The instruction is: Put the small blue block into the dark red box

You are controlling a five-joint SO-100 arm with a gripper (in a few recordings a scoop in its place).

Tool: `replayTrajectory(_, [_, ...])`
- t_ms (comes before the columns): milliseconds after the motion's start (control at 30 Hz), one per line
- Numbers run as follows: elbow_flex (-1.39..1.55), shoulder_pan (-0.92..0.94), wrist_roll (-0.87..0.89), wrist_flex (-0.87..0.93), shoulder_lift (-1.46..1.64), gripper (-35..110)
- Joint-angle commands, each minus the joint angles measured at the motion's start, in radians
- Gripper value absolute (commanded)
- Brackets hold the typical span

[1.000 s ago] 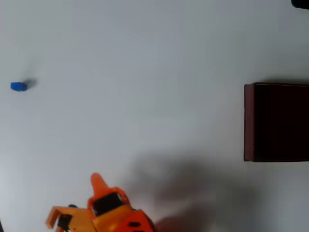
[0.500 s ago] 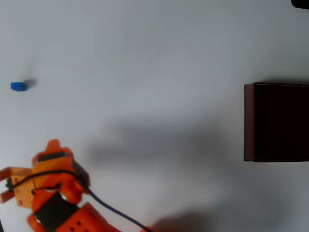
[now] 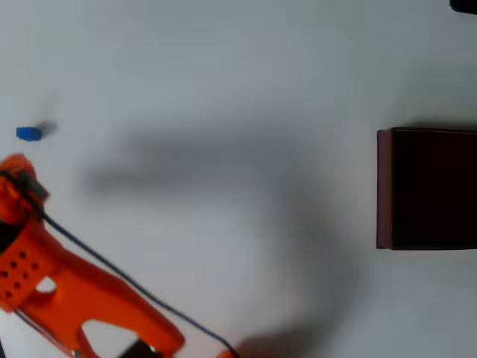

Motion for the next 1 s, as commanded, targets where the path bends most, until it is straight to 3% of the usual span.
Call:
replayTrajectory(0, [-0.387,-0.021,0.038,0.074,-0.147,26])
replayTrajectory(300, [-0.704,-0.028,0.153,0.066,-0.414,27])
replayTrajectory(967, [-0.655,0.005,0.207,-0.078,-0.511,29])
